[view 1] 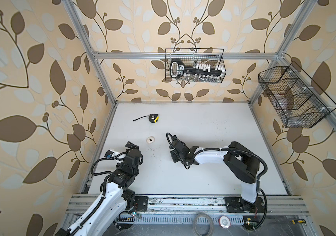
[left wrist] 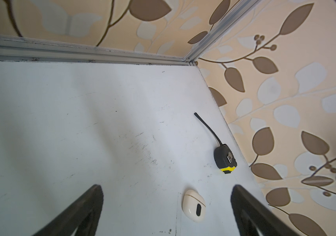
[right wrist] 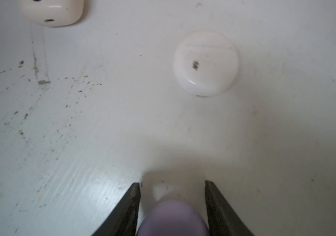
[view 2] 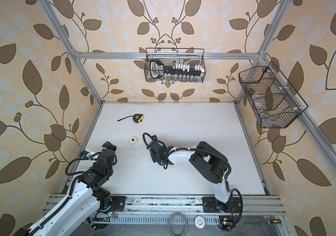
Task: Insert wireless bluetooth earbuds into charging case
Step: Move the charging case to the center of the table.
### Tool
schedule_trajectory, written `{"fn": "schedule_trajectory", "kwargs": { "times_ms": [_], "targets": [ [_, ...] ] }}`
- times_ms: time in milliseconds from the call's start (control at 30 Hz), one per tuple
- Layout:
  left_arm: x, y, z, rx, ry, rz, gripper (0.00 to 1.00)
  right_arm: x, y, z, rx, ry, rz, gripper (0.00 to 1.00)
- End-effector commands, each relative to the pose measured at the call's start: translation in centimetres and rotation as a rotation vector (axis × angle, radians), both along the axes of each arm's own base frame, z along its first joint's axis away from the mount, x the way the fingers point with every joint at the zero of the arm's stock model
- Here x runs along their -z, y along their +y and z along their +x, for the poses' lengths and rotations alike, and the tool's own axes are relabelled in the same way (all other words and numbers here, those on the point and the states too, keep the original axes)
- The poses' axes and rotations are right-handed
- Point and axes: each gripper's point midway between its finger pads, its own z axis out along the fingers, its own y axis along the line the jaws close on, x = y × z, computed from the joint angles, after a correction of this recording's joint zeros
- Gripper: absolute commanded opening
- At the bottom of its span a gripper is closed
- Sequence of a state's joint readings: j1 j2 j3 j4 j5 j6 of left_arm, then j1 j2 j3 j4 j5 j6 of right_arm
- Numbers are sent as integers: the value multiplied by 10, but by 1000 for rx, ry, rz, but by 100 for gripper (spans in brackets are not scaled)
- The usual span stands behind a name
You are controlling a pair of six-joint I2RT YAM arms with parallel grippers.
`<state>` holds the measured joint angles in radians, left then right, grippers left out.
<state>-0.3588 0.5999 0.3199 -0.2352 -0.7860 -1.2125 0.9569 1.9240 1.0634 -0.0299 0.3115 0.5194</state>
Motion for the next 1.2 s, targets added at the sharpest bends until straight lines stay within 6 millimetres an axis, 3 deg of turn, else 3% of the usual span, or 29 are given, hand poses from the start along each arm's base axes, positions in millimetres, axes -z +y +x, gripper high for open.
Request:
{"fn": "schedule_trajectory", "kwargs": {
  "times_ms": [0, 333, 767, 1067, 1167],
  "targets": [
    [-9, 3, 0, -19, -43, -7, 99, -1, -4, -10, 69, 8, 101, 53],
    [-11, 2, 0, -15, -51, -12, 99, -1, 2, -36, 60, 0, 137, 67],
    [-9, 1, 1, -10, -44, -13, 99, -11, 13, -70, 20, -19, 208, 64],
    [-10, 2, 0, -10, -44, -10, 99, -37, 14, -84, -19, -68, 215, 63],
    [-9, 1, 2, -5, -42, -10, 99, -52, 11, -86, -75, -117, 181, 69]
  ]
}}
